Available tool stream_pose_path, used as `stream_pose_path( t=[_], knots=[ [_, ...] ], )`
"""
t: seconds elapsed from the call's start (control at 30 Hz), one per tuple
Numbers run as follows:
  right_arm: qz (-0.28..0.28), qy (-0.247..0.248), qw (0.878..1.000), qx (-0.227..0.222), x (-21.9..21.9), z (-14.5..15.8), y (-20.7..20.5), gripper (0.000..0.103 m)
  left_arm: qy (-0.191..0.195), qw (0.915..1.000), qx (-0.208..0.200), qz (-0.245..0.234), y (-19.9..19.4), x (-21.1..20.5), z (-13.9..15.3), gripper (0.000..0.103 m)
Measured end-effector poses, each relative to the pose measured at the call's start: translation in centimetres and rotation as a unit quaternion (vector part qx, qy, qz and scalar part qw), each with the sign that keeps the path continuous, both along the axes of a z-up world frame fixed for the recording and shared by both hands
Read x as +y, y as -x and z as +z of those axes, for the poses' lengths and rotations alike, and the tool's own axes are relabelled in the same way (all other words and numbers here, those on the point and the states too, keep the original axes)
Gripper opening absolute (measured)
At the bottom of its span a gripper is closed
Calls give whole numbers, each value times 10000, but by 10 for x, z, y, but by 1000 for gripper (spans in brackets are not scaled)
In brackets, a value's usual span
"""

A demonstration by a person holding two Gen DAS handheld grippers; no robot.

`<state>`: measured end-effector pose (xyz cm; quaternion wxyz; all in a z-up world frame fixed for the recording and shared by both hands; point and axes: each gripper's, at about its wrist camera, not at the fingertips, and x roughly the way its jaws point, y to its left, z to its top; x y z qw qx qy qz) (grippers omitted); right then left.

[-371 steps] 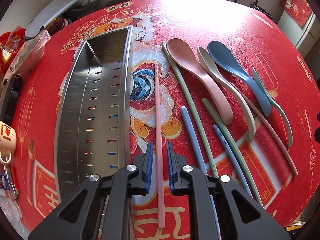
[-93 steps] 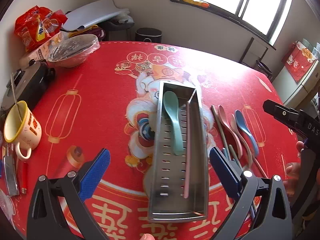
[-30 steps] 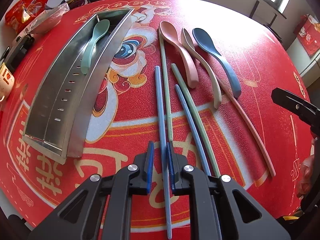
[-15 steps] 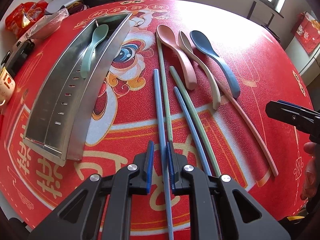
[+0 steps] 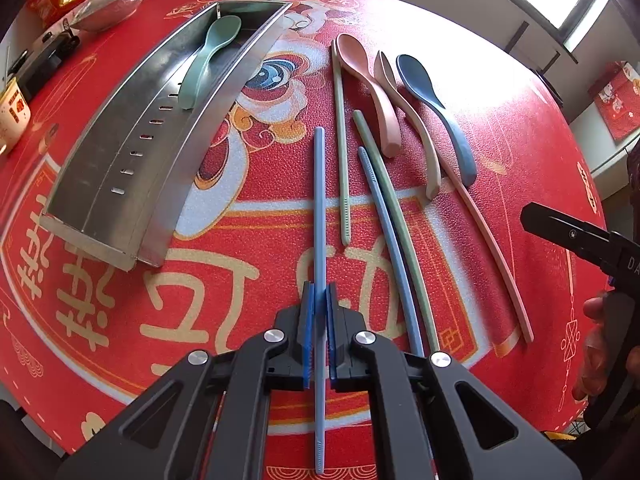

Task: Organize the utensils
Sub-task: 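Grasp the blue chopstick with the left gripper and lift it, then carry the blue chopstick toward the caddy while the right gripper approaches the blue spoon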

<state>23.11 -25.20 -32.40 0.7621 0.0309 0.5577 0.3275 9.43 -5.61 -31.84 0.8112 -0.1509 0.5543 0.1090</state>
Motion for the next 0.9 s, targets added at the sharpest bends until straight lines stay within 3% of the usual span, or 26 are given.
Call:
stream_pose_path(
  t=[0.57,0.9],
  knots=[
    [-62,-94,9999,30,-2,2,1,88,-325,9991,44,-281,-12,-14,0,7],
    [-348,-33,9993,100,-3,2,1,88,-85,9986,-8,-513,-15,0,0,5]
  ],
)
